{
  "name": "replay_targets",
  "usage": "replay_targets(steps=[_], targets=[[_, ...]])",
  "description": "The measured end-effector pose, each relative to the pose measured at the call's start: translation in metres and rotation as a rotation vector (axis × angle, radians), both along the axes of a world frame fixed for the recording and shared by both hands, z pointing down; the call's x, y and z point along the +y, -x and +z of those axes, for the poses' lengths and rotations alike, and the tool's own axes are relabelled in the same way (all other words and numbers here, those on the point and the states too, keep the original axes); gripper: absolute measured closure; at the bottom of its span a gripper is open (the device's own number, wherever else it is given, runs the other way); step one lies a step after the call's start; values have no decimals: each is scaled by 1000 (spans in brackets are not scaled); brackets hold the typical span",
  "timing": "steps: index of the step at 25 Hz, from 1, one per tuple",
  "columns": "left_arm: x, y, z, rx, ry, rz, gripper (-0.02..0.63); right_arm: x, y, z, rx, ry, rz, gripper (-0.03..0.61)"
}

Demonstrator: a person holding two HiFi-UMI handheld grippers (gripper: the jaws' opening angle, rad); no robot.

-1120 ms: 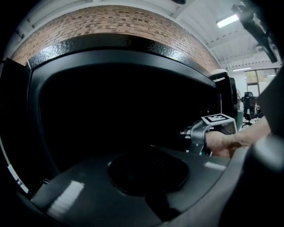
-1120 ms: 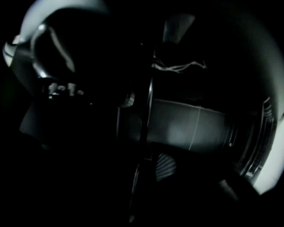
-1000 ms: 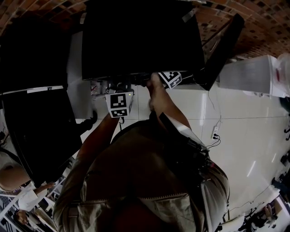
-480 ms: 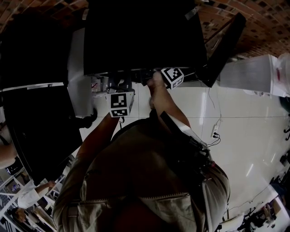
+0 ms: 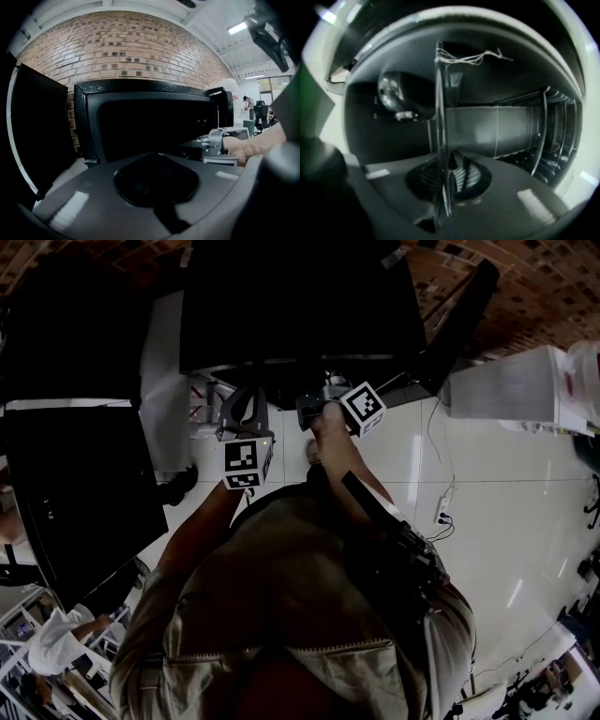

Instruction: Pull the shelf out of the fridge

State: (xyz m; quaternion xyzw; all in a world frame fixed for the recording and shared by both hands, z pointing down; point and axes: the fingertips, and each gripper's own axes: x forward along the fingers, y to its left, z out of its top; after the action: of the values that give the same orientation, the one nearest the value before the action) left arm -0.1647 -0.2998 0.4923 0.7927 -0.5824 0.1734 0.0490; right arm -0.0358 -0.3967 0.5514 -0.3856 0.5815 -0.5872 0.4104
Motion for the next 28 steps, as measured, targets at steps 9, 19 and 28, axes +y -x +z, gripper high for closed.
replay_targets(steps=[9, 19, 28], targets=[[44, 17, -20, 21, -52, -13, 607, 44, -7, -9, 17, -10, -1, 567], [98, 49, -39, 28, -117, -44, 607, 112, -10, -33, 11, -33, 11, 566], [151, 64, -49, 65, -152, -39, 607, 190, -17, -58, 37, -38, 38, 565]])
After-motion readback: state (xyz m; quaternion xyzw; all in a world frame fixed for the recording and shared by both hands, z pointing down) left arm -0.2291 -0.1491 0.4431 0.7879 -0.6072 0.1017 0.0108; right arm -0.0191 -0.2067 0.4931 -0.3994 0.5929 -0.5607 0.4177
